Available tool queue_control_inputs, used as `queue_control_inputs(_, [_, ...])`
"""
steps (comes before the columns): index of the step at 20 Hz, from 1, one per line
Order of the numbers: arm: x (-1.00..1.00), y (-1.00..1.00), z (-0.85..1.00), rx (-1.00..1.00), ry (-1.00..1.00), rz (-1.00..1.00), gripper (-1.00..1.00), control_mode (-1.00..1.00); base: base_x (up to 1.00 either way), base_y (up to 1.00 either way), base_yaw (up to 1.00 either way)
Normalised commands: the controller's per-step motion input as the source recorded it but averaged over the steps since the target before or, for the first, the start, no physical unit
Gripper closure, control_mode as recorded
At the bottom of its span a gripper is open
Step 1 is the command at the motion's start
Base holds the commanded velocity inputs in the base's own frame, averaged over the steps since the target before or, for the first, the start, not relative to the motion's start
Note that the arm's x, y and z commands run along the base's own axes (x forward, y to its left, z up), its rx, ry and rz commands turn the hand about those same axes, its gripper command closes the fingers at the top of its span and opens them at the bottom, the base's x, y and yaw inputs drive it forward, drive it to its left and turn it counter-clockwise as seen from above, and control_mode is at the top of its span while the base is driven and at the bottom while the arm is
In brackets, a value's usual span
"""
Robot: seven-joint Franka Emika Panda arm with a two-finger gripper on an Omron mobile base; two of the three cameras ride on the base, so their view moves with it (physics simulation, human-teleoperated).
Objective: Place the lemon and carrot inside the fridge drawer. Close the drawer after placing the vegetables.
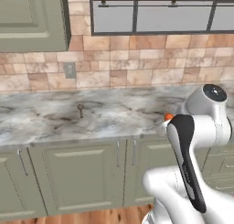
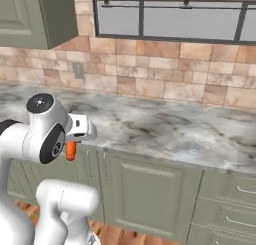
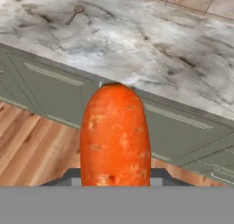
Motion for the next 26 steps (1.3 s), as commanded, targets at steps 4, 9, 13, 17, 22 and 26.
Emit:
queue_control_inputs(4, [0.0, 0.0, 0.0, 0.0, 0.0, 0.0, 1.0, 1.0, -0.83, -0.19, -0.6])
queue_control_inputs(9, [0.0, 0.0, 0.0, 0.0, 0.0, 0.0, 1.0, 1.0, -0.32, -0.31, -0.72])
queue_control_inputs(13, [0.0, 0.0, 0.0, 0.0, 0.0, 0.0, 1.0, 1.0, 0.28, -0.58, -0.64])
queue_control_inputs(17, [0.0, 0.0, 0.0, 0.0, 0.0, 0.0, 1.0, 1.0, 0.97, -0.55, -0.38])
queue_control_inputs(22, [0.0, 0.0, 0.0, 0.0, 0.0, 0.0, 1.0, 1.0, 0.99, -0.59, -0.32])
queue_control_inputs(26, [0.0, 0.0, 0.0, 0.0, 0.0, 0.0, 1.0, 1.0, 0.84, -1.0, -0.19])
